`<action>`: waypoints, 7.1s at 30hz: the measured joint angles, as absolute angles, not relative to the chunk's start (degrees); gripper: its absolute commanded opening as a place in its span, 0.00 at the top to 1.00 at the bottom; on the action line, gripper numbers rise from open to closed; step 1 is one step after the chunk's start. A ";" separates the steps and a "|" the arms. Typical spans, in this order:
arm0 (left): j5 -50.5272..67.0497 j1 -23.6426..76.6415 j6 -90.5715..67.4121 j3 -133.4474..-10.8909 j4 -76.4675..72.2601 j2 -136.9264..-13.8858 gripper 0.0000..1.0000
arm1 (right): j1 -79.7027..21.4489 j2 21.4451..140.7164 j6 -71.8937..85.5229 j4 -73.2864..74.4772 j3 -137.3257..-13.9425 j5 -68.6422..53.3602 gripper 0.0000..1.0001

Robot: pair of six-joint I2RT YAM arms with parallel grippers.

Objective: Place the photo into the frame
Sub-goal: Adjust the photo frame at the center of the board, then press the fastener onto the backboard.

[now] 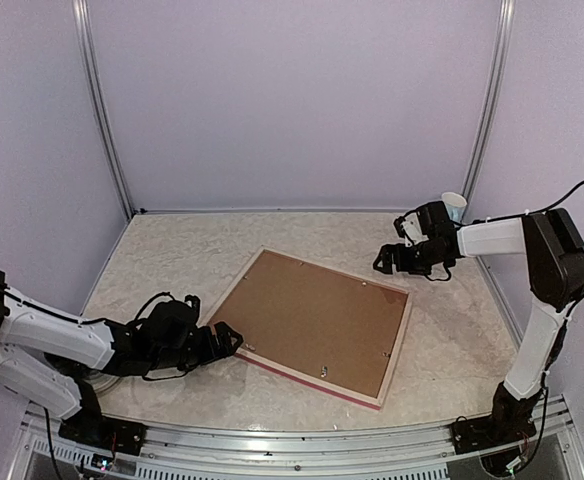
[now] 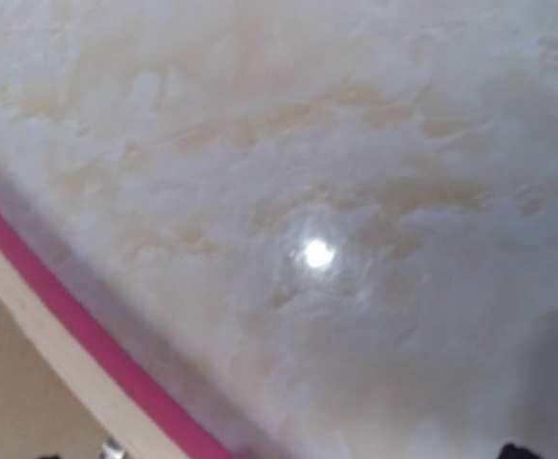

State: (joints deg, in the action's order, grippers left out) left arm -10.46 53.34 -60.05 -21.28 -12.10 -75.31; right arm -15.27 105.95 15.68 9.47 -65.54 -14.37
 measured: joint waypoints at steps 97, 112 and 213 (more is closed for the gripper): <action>-1.30 35.18 -49.06 -38.22 -21.02 -97.12 0.01 | -29.08 85.62 21.15 4.93 -36.53 -21.12 0.01; 2.28 29.63 -43.42 -51.83 -17.17 -107.18 0.01 | -41.30 84.82 26.92 5.76 -36.34 -20.27 0.01; -6.04 31.66 -27.57 -51.81 -3.29 -104.51 0.48 | -32.38 87.53 18.06 5.23 -41.91 -12.43 0.03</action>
